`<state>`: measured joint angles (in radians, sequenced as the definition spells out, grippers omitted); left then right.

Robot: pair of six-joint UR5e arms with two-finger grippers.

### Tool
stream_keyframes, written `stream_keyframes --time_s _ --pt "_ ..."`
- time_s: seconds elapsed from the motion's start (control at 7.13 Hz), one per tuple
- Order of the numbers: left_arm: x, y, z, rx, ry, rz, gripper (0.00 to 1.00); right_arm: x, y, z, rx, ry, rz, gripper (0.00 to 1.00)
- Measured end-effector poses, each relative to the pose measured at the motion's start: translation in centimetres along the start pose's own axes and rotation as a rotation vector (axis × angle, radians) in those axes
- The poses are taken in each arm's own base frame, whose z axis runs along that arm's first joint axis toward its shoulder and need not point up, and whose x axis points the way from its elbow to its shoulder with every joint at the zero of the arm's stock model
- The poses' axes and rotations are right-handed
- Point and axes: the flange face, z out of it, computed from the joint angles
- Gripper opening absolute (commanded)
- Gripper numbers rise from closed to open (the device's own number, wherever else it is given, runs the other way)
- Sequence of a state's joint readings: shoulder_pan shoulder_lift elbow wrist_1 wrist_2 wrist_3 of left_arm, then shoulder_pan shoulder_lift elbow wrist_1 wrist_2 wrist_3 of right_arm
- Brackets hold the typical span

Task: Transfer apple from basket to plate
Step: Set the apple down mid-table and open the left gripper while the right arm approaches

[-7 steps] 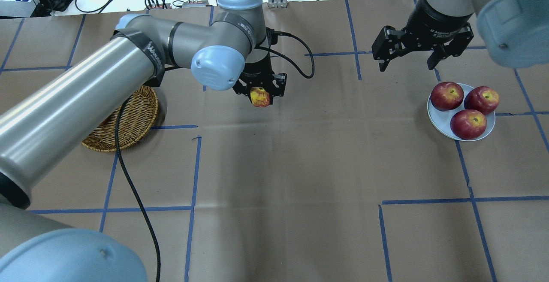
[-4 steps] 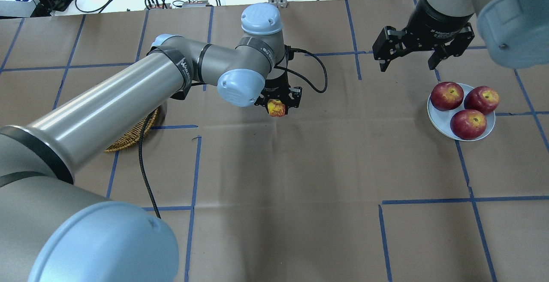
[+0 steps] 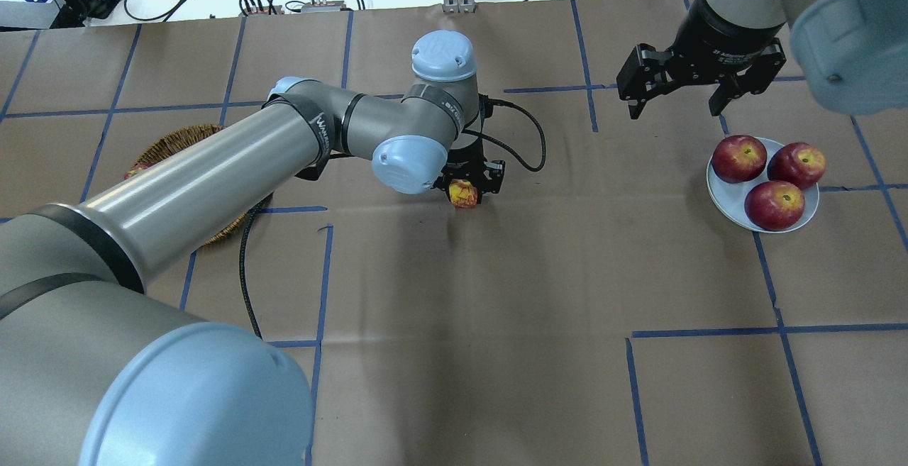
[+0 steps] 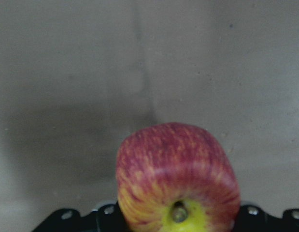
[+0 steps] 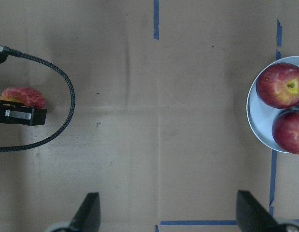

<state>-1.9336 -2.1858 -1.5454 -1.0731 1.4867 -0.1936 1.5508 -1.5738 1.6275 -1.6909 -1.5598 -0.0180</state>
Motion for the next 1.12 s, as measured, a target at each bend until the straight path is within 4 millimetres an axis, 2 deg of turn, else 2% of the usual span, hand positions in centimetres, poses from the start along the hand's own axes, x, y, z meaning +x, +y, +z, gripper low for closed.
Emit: stream_keyframes --time_s 0.14,0.56,0.7,0.84,1.12 --pt "0.0 0.2 0.1 -0.003 -0.001 -0.001 0.99 0.0 0.1 -0.1 0.002 0.000 0.001 1.00" --pt "0.0 0.1 -0.9 0.012 -0.004 -0.010 0.99 0.0 0.2 -0.3 0.006 0.003 0.000 1.00" --pt "-0.5 0.0 -2.9 0.034 -0.003 -0.014 0.99 0.0 0.1 -0.3 0.007 0.003 0.000 1.00" --pt "-1.8 0.3 -6.0 0.053 -0.002 -0.023 0.99 0.0 0.1 -0.3 0.007 0.003 0.001 1.00" --pt "-6.2 2.7 -13.7 0.049 -0.005 -0.036 0.99 -0.2 -0.3 -0.3 0.022 0.004 0.003 1.00"
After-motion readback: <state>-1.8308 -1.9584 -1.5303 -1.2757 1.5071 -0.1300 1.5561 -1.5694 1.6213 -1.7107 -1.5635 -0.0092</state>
